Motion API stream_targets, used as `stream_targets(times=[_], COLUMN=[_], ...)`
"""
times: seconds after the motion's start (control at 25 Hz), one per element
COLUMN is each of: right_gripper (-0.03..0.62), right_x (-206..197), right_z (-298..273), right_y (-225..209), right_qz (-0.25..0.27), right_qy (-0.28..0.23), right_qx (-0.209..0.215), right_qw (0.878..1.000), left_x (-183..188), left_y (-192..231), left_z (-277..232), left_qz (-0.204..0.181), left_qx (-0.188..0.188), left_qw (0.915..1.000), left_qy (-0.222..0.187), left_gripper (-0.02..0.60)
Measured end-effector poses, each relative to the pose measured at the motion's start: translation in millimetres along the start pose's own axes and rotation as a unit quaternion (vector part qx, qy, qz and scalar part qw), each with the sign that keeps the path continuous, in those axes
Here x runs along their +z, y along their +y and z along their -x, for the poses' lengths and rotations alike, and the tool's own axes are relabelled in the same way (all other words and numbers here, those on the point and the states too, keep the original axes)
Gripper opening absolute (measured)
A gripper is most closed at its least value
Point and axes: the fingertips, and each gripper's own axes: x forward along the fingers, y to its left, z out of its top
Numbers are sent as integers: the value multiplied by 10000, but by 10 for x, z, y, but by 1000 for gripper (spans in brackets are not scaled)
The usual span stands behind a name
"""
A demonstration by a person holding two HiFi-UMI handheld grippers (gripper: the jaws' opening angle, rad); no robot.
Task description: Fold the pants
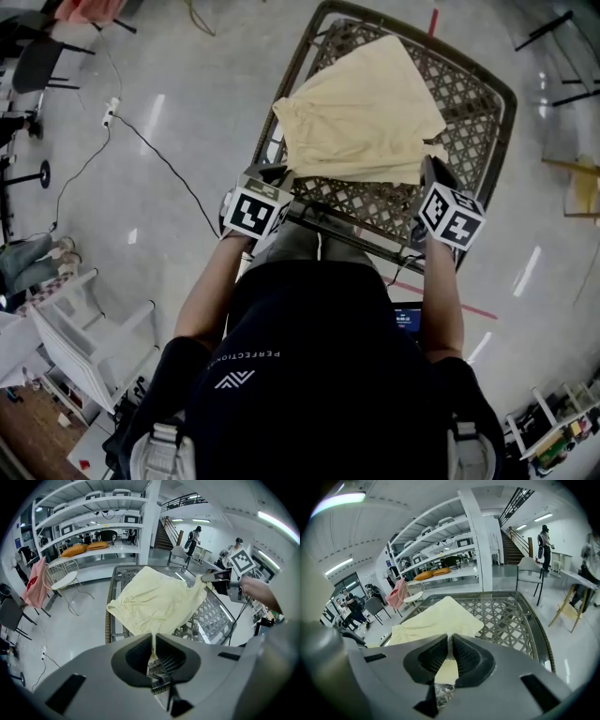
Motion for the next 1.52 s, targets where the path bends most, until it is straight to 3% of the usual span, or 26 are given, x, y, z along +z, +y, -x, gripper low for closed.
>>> stream_targets(times=[0.68, 1.52], right_gripper=[55, 55], right_x=[866, 1566], right_z=[-432, -1080], right_y=[127, 466], right_qz=[324, 430], right_qy=[-356, -657], right_qx=[-225, 72], right_qw=[9986, 9969], left_x=[572, 817], left_y=[378, 753], left_z=[-109, -181], left_qz=[-230, 109], left_qx=[-55, -28], left_qw=[9996, 9999], left_qy=[-150, -117], left_gripper=[31, 31])
